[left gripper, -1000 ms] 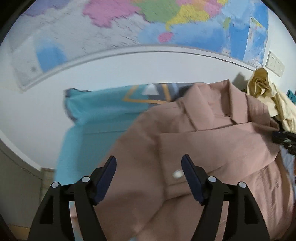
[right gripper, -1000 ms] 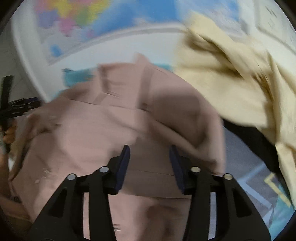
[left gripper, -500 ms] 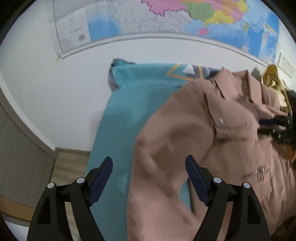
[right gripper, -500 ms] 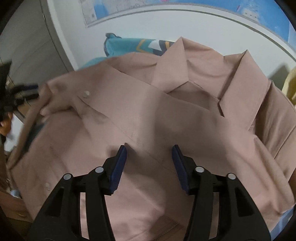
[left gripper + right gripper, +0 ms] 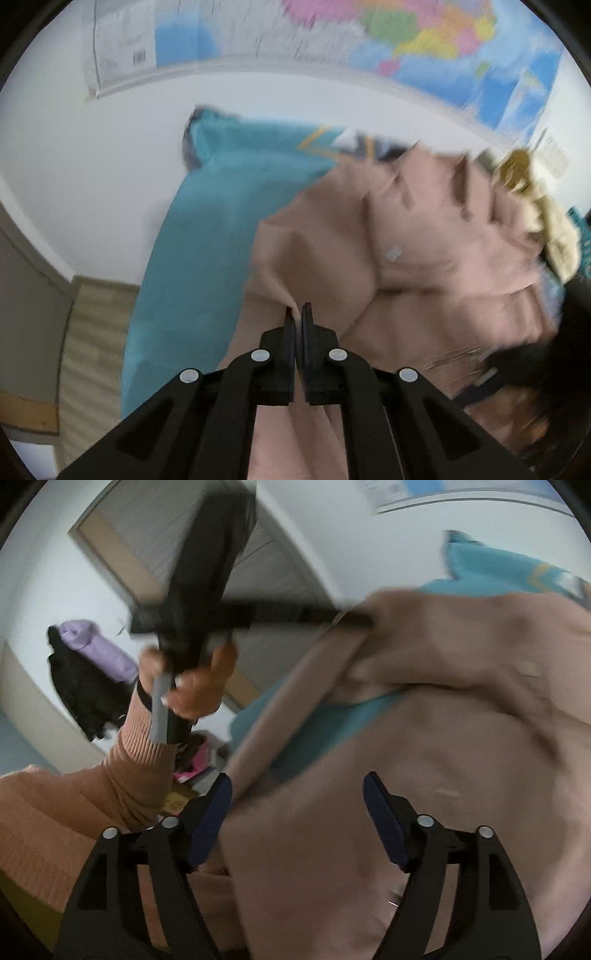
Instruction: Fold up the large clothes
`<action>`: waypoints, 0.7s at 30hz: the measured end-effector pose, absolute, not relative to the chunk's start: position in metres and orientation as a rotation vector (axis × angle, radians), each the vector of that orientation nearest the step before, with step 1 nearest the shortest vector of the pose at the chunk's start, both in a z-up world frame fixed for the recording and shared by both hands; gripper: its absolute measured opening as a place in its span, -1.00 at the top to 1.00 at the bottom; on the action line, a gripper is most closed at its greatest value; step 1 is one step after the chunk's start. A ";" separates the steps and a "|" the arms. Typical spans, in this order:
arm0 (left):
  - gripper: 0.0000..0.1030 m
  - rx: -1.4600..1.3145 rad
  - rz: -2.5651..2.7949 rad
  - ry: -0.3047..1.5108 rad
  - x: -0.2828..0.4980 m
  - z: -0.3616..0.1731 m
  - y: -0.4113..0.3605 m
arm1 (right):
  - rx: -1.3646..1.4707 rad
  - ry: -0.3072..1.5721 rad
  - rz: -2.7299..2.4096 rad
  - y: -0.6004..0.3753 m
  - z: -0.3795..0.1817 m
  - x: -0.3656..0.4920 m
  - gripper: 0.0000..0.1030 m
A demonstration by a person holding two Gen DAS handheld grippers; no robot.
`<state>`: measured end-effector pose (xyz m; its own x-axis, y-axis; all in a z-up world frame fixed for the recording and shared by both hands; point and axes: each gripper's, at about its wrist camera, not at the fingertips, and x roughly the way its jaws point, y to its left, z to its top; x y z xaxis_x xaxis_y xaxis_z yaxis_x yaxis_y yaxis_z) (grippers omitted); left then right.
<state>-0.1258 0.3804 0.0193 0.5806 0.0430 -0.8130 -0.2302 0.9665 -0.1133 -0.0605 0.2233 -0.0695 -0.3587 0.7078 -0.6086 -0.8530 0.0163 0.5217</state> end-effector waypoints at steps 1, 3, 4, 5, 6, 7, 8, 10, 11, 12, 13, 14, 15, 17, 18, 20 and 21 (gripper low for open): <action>0.96 -0.206 0.153 0.923 -0.127 0.031 0.375 | -0.187 1.049 1.655 0.234 -0.073 -0.068 -0.58; 0.97 -0.193 0.132 0.907 -0.124 0.045 0.366 | -0.181 1.061 1.693 0.248 -0.077 -0.083 -0.57; 0.96 -0.194 0.106 0.901 -0.123 0.051 0.360 | -0.203 1.051 1.681 0.255 -0.079 -0.090 -0.56; 0.97 -0.191 0.088 0.897 -0.120 0.054 0.355 | -0.222 1.049 1.673 0.259 -0.081 -0.094 -0.34; 0.97 -0.179 0.068 0.895 -0.117 0.058 0.348 | -0.209 1.070 1.685 0.263 -0.086 -0.096 -0.14; 0.96 -0.166 0.052 0.894 -0.115 0.059 0.342 | -0.186 1.119 1.705 0.267 -0.092 -0.096 0.42; 0.96 -0.155 0.040 0.898 -0.110 0.060 0.335 | -0.180 1.135 1.710 0.271 -0.093 -0.096 0.95; 0.96 -0.148 0.023 0.898 -0.103 0.059 0.327 | -0.160 1.070 1.714 0.259 -0.083 -0.091 0.97; 0.96 -0.153 0.027 0.891 -0.102 0.059 0.327 | -0.138 1.054 1.711 0.251 -0.076 -0.085 0.97; 0.96 -0.157 0.030 0.883 -0.102 0.061 0.328 | -0.113 1.048 1.709 0.248 -0.070 -0.080 0.97; 0.95 -0.172 0.027 0.865 -0.105 0.064 0.331 | -0.077 1.030 1.699 0.237 -0.059 -0.073 0.97; 0.93 -0.186 0.029 0.850 -0.109 0.068 0.334 | -0.054 1.017 1.699 0.229 -0.052 -0.068 0.97; 0.90 -0.199 0.032 0.832 -0.115 0.072 0.339 | -0.037 0.984 1.698 0.216 -0.039 -0.060 0.97; 0.78 -0.214 0.039 0.778 -0.126 0.083 0.346 | -0.027 0.894 1.658 0.183 -0.007 -0.042 0.97; 0.68 -0.217 0.057 0.755 -0.130 0.089 0.349 | -0.019 0.860 1.640 0.169 0.008 -0.034 0.97; 0.55 -0.225 0.080 0.717 -0.137 0.098 0.354 | -0.036 0.777 1.550 0.134 0.043 -0.012 0.97; 0.51 -0.225 0.079 0.706 -0.138 0.101 0.354 | -0.049 0.752 1.522 0.119 0.055 -0.004 0.97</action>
